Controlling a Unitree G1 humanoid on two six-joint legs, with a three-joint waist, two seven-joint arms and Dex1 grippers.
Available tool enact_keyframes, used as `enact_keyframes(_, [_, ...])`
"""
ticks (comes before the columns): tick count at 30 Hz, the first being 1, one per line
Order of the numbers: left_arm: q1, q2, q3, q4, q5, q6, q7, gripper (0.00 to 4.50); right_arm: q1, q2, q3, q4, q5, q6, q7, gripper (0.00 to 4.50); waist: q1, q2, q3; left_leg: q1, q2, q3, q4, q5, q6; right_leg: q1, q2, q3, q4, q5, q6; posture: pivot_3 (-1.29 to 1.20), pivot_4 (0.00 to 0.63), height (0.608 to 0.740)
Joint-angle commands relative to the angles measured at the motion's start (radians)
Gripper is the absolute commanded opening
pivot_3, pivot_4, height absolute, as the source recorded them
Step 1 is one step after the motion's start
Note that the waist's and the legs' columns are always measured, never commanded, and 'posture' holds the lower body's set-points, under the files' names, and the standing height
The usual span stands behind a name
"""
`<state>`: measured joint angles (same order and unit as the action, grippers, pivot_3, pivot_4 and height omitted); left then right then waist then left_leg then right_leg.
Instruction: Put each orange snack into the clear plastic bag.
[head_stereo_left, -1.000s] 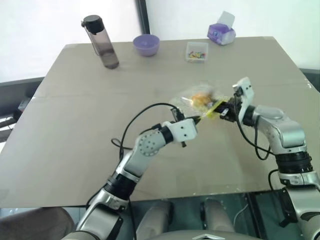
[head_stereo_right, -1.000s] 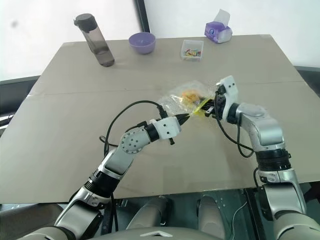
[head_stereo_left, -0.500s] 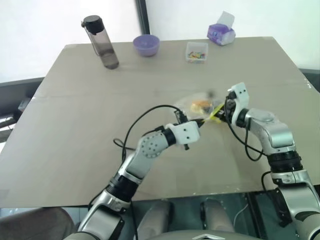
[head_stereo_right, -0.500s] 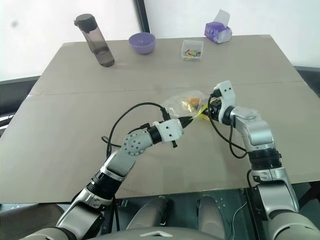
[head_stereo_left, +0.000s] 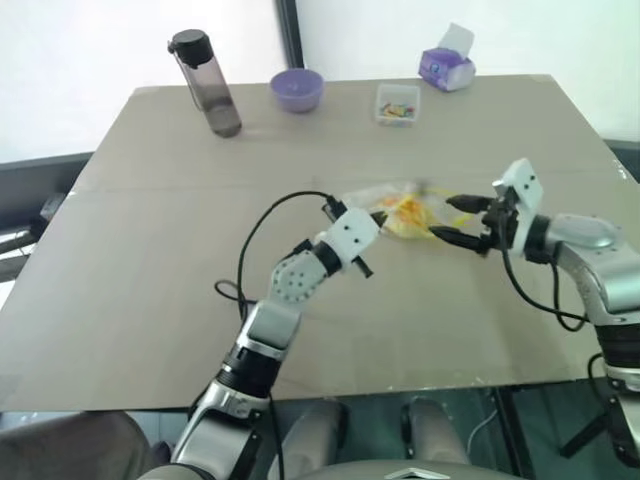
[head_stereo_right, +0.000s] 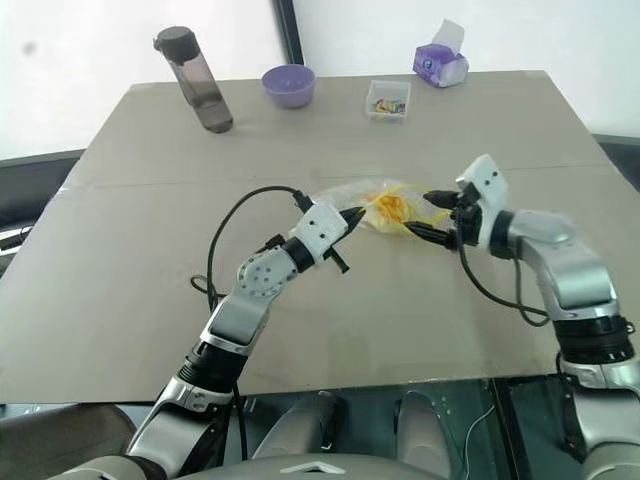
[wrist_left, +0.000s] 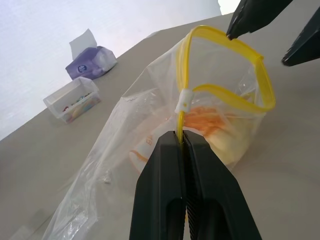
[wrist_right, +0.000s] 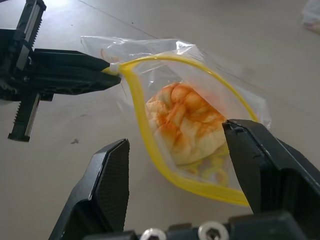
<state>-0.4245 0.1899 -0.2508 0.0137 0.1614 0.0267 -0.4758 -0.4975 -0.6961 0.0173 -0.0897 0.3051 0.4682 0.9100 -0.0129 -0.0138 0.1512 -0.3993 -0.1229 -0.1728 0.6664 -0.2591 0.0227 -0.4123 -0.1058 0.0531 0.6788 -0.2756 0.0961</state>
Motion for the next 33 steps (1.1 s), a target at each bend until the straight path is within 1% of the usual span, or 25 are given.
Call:
enact_keyframes(1, [-0.013,-0.002,0.0,-0.046,-0.009,-0.003,0.007,0.0,0.009,-0.038,-0.022,0.029,-0.056,-0.125,0.01,3.33,-0.001,0.0,0.0,0.0,0.0,0.0,0.0,0.0,0.0,0.0,0.0,0.0,0.0,0.0,0.0,0.0,0.15,0.74])
enact_keyframes(2, [-0.013,-0.003,0.0,-0.049,-0.009,-0.001,0.008,0.0,0.023,-0.057,-0.01,0.04,-0.073,-0.167,0.036,3.33,0.001,0.0,0.0,0.0,0.0,0.0,0.0,0.0,0.0,0.0,0.0,0.0,0.0,0.0,0.0,0.0,0.15,0.74])
enact_keyframes(5, [-0.01,-0.001,0.002,-0.053,-0.009,0.001,0.007,0.0,0.028,-0.081,0.001,0.077,-0.114,-0.229,0.043,3.33,0.003,0.0,0.0,0.0,0.0,0.0,0.0,0.0,0.0,0.0,0.0,0.0,0.0,0.0,0.0,0.0,0.15,0.74])
enact_keyframes(8, [-0.01,0.001,0.0,-0.053,-0.007,0.003,0.008,0.0,0.018,-0.105,0.061,0.181,-0.238,-0.343,0.022,3.33,0.001,0.0,0.0,0.0,0.0,0.001,0.0,0.0,0.0,0.0,0.0,0.0,0.0,0.0,0.0,0.0,0.15,0.74])
enact_keyframes(11, [-0.009,0.004,-0.008,-0.053,0.0,-0.002,0.006,0.0,-0.014,-0.067,0.069,0.271,-0.288,-0.393,-0.043,3.33,0.0,0.0,0.0,0.0,0.0,0.0,0.0,0.0,0.0,0.0,0.0,0.0,0.0,0.0,0.0,0.0,0.15,0.74])
enact_keyframes(16, [0.002,0.007,-0.018,-0.059,0.002,-0.003,0.004,0.0,-0.069,-0.021,0.081,0.37,-0.337,-0.477,-0.089,3.33,-0.001,0.0,0.0,0.0,0.0,0.001,0.0,0.0,0.0,0.0,0.0,0.001,0.0,0.0,0.0,0.0,0.15,0.74])
enact_keyframes(23, [-0.006,0.016,-0.031,-0.056,0.006,-0.008,0.0,0.0,-0.104,0.008,0.083,0.415,-0.343,-0.534,-0.085,3.33,0.001,0.0,0.0,0.0,0.0,0.0,0.0,0.0,0.0,0.0,0.0,0.0,0.0,0.0,0.0,0.0,0.15,0.74])
enact_keyframes(25, [-0.007,0.017,-0.034,-0.056,0.006,-0.009,0.001,0.0,-0.099,0.005,0.085,0.421,-0.347,-0.549,-0.079,2.82,0.001,0.0,0.0,0.0,0.0,0.001,0.0,0.0,0.0,0.0,0.0,0.0,0.0,0.0,0.0,0.0,0.15,0.74])
enact_keyframes(26, [-0.007,0.017,-0.035,-0.055,0.005,-0.009,0.001,0.0,-0.096,0.005,0.087,0.423,-0.348,-0.555,-0.075,2.8,0.001,0.0,0.0,0.0,0.0,0.001,0.0,0.0,0.0,0.0,0.0,0.0,0.0,0.0,0.0,0.0,0.15,0.74])
enact_keyframes(27, [-0.008,0.017,-0.035,-0.055,0.005,-0.009,0.002,0.0,-0.094,0.005,0.089,0.424,-0.349,-0.559,-0.072,2.26,0.001,0.0,0.0,0.0,0.0,0.0,0.0,0.0,0.0,0.0,0.0,0.0,0.0,0.0,0.0,0.0,0.15,0.74])
enact_keyframes(28, [-0.008,0.017,-0.035,-0.055,0.005,-0.009,0.002,0.0,-0.093,0.006,0.09,0.425,-0.35,-0.562,-0.07,2.02,0.0,0.0,0.0,0.0,0.0,0.0,0.0,0.0,0.0,0.0,0.0,0.0,0.0,0.0,0.0,0.0,0.15,0.74])
enact_keyframes(29, [-0.008,0.017,-0.036,-0.055,0.005,-0.009,0.002,0.0,-0.092,0.009,0.089,0.426,-0.352,-0.563,-0.07,1.62,0.0,0.0,0.0,0.0,0.0,0.0,0.0,0.0,0.0,0.0,0.0,0.0,0.0,0.0,0.0,0.0,0.15,0.74])
enact_keyframes(30, [-0.007,0.019,-0.037,-0.056,0.005,-0.009,0.001,0.0,-0.091,0.012,0.09,0.427,-0.355,-0.564,-0.07,1.1,-0.001,0.0,0.0,0.0,0.0,0.001,0.0,0.0,0.0,0.0,0.0,0.0,0.0,0.0,0.0,0.0,0.15,0.74])
enact_keyframes(31, [-0.005,0.02,-0.038,-0.057,0.005,-0.01,0.001,0.0,-0.092,0.017,0.09,0.429,-0.356,-0.564,-0.071,0.72,-0.001,0.0,0.0,0.0,0.0,0.001,0.0,0.0,0.0,0.0,0.0,0.0,0.0,0.0,0.0,0.0,0.15,0.74])
enact_keyframes(32, [-0.004,0.02,-0.04,-0.057,0.006,-0.011,0.001,0.0,-0.093,0.02,0.09,0.43,-0.357,-0.565,-0.072,0.21,0.0,0.0,0.0,0.0,0.0,0.0,0.0,0.0,0.0,0.0,0.0,0.0,0.0,0.0,0.0,0.0,0.15,0.74])
enact_keyframes(33, [-0.005,0.021,-0.04,-0.057,0.006,-0.011,0.001,0.0,-0.094,0.021,0.09,0.431,-0.358,-0.565,-0.07,0.06,0.0,0.0,0.0,0.0,0.0,0.0,0.0,0.0,0.0,0.0,0.0,0.0,0.0,0.0,0.0,0.0,0.15,0.74])
